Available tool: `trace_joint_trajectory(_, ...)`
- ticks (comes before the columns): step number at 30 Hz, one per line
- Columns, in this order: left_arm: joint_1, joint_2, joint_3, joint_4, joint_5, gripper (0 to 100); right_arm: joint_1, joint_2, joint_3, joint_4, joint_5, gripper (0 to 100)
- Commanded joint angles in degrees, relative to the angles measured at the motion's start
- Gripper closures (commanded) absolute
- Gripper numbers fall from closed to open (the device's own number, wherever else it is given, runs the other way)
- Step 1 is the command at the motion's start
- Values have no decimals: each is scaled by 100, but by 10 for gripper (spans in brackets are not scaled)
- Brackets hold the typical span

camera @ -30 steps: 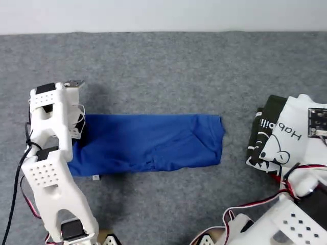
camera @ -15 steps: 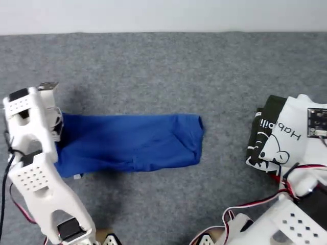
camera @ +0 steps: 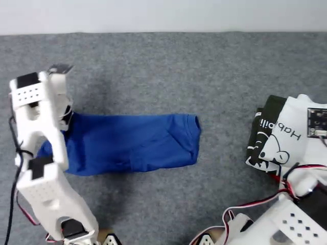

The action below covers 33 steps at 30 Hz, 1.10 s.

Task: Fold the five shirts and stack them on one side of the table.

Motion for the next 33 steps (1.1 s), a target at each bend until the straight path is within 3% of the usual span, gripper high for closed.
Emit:
trace_joint_trajectory(1, 633, -1152, 224, 176, 229, 996, -57, -57, -26, 207, 62, 761)
trace_joint_trajectory(7, 1969, -2145, 901, 176, 818, 996, -57, -57, -26, 207, 62, 761)
trace_joint_trajectory(16, 4009, -2163, 892, -273, 1749, 995, -57, -57, -18, 207, 62, 761)
trace_joint_trajectory(24, 4642, -1556, 681, -800, 1758, 995, -57, -57, -18, 207, 53, 761)
trace_joint_trajectory(33, 4976, 246, -1516, -651, 1785, 995, -57, -75, -18, 207, 53, 761)
